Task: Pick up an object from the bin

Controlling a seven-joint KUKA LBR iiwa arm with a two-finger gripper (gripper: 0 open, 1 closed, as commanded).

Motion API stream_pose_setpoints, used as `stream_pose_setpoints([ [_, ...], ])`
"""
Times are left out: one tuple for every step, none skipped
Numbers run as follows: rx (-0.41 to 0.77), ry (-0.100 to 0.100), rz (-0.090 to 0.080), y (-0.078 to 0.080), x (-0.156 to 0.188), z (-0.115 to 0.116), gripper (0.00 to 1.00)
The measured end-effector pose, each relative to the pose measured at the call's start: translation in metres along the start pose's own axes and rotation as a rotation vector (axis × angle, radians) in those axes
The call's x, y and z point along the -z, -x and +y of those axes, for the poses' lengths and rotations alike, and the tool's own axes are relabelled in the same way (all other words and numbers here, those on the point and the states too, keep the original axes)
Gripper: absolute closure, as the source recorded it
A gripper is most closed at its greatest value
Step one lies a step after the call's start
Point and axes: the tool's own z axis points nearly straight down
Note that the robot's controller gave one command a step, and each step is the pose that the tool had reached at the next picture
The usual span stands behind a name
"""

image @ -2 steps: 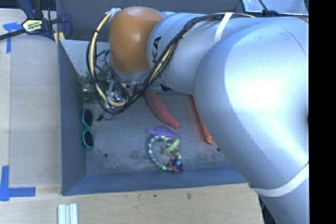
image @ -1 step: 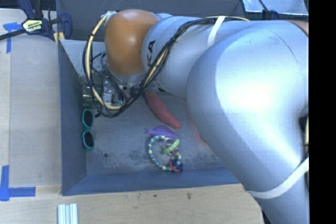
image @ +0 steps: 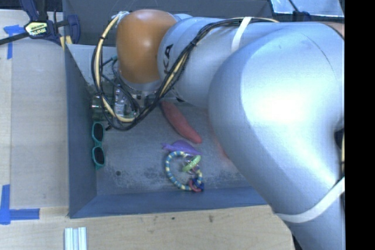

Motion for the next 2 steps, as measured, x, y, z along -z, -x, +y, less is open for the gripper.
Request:
stream_pose_setpoints([
  [-0.002,0.002,-0.005,0.003,0.033,-0.003,1.0],
  [0.0,0.004,-0.007,0.004,0.099,0.0,1.0],
])
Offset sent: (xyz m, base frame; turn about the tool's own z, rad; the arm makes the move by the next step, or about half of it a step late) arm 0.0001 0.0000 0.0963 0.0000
